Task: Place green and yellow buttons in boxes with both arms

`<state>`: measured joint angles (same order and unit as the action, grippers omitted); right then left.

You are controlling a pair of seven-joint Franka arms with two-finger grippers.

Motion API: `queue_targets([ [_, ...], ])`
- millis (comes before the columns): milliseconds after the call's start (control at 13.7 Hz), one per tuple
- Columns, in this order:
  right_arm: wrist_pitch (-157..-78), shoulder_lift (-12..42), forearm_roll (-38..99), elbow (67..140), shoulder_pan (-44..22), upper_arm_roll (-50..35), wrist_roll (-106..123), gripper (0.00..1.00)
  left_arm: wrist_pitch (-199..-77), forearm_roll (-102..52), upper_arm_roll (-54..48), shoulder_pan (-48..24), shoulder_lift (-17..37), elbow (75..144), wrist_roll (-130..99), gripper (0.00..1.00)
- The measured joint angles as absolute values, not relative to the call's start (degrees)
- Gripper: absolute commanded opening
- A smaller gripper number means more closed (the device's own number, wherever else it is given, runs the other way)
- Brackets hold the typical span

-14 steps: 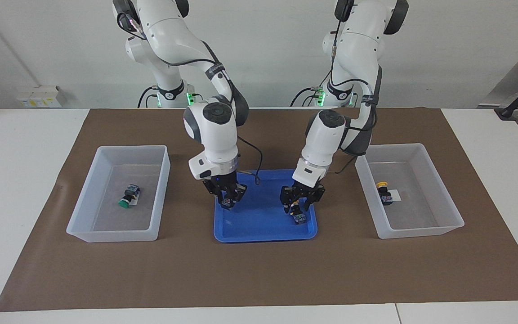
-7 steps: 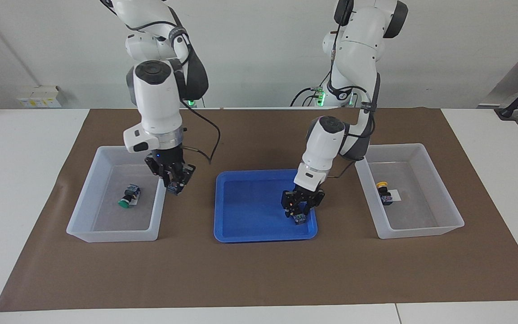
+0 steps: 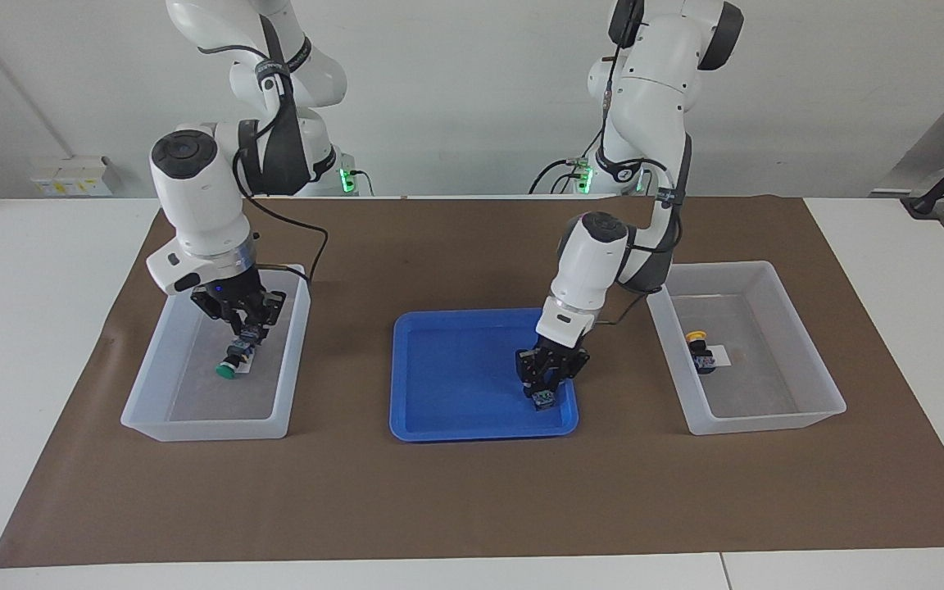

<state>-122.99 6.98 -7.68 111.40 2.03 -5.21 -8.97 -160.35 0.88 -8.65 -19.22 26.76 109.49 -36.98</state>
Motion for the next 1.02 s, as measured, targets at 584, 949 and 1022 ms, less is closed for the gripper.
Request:
queue_targets([
  [584,-136.60,8.80,-2.59,120.17,5.98,-5.39,8.52,0.00,-158.99,0.88,-8.64,-19.21,26.76,108.74,-36.98,0.00],
  [949,-141.22,12.92,-2.59,120.53,5.99,-5.38,8.52,0.10,-143.36,0.88,-8.37,-18.99,24.83,100.84,-36.98,0.00],
  [1022,-141.22,12.88,-2.58,120.53,5.99,-5.38,8.52,0.36,-139.78,0.88,-8.11,-18.77,23.81,99.53,-36.98,0.00],
])
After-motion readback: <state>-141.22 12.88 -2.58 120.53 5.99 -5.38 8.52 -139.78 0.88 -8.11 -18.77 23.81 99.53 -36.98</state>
